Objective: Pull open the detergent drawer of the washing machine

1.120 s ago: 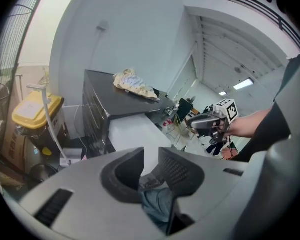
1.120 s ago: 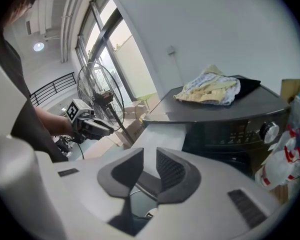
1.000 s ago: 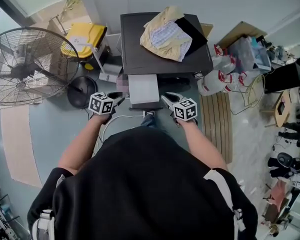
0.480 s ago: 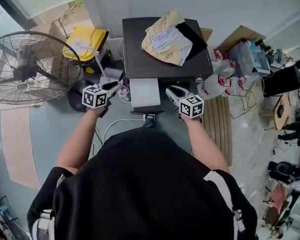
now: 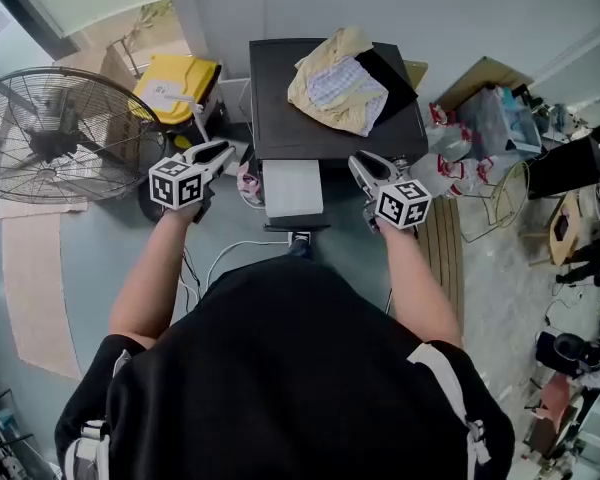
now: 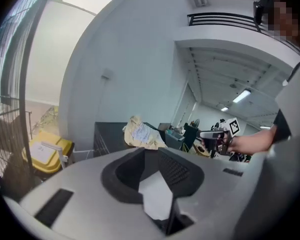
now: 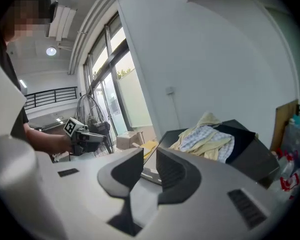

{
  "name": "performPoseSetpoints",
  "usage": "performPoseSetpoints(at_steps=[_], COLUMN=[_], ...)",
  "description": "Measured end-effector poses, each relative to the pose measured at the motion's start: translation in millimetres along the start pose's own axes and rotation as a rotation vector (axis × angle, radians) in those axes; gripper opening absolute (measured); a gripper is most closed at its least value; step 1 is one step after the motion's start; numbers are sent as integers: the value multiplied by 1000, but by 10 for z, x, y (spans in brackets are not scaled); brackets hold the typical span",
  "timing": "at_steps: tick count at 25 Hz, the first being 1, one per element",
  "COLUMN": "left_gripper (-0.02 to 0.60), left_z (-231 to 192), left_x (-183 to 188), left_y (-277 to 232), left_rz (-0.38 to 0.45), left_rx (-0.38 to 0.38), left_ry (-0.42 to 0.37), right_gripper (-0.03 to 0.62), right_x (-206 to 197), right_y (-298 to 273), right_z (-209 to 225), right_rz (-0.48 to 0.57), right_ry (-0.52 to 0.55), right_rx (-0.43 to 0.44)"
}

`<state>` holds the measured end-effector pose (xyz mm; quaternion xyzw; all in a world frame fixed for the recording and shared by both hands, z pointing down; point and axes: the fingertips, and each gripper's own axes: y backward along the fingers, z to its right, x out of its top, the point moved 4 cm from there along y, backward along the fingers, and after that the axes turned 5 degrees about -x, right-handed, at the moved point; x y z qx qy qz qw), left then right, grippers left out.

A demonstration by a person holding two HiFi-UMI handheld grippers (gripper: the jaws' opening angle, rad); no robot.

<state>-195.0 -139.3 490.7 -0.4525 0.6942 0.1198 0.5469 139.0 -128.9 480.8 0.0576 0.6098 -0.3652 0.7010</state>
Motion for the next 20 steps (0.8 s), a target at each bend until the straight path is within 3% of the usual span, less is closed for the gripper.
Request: performPoseSetpoints(at_steps=[5,12,20], left_gripper=[91,91,91], left_z=[-12,-21,0], left_x=[265,548,562], left_y=[145,290,337], left_rz=[54,109,112], left_rx=[8,23,30], left_ry=[-28,-57,-66], right_gripper=[78,78,78], right_x=[342,668,740], right_y=[154,289,338], right_z=[81,17,-37], right_rz=[81,142,155], right_ry=[-44,-27,-16], right_rx=[-14,-2,4])
